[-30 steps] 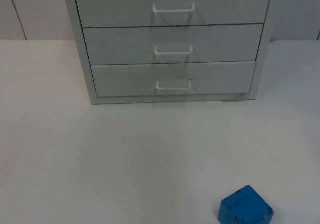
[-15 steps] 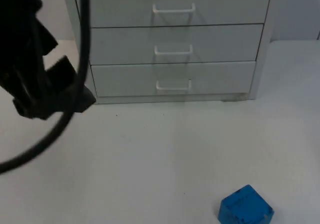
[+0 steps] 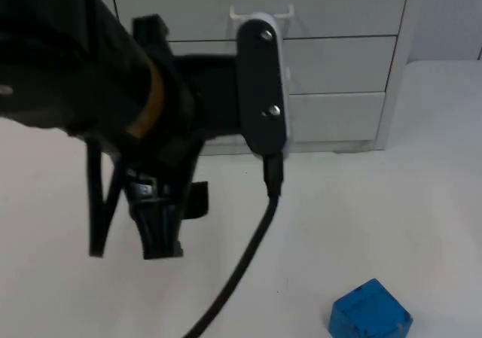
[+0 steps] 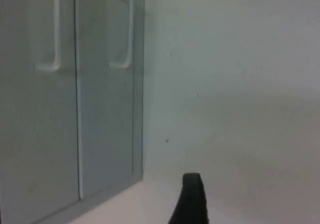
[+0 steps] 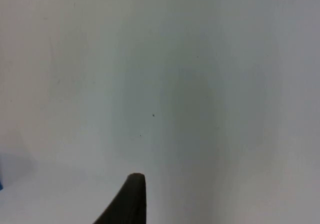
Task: Open the drawer with the left hand, place the block into the drawer with the right hand, then close the drawer with the left hand.
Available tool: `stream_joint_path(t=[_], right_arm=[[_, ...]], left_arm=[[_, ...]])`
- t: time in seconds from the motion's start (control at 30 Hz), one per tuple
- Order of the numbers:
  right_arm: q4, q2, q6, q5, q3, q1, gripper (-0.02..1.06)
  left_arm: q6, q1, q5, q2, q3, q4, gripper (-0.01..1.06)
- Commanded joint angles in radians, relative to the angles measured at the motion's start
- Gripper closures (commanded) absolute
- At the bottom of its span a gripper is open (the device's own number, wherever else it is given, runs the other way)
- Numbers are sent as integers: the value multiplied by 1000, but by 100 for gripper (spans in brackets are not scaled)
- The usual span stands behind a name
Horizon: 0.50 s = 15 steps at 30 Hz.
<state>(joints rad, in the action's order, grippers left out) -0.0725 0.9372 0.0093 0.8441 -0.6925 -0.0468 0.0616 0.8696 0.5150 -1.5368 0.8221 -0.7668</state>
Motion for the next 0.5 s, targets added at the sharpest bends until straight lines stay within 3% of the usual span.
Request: stream_joint_path(t=[0.0,0.17,0.47], right_arm=[[-5,0,1,-4,-5,3,0],[-5,0,1,-4,-5,3,0],[-5,0,1,-4,-5,3,0]], left_arm=[[-19,1,-76,-35,6,-63,39],[-42,1,-155,-138,31,-183,39],[-300,-12,-102,-365,201,-484,39]])
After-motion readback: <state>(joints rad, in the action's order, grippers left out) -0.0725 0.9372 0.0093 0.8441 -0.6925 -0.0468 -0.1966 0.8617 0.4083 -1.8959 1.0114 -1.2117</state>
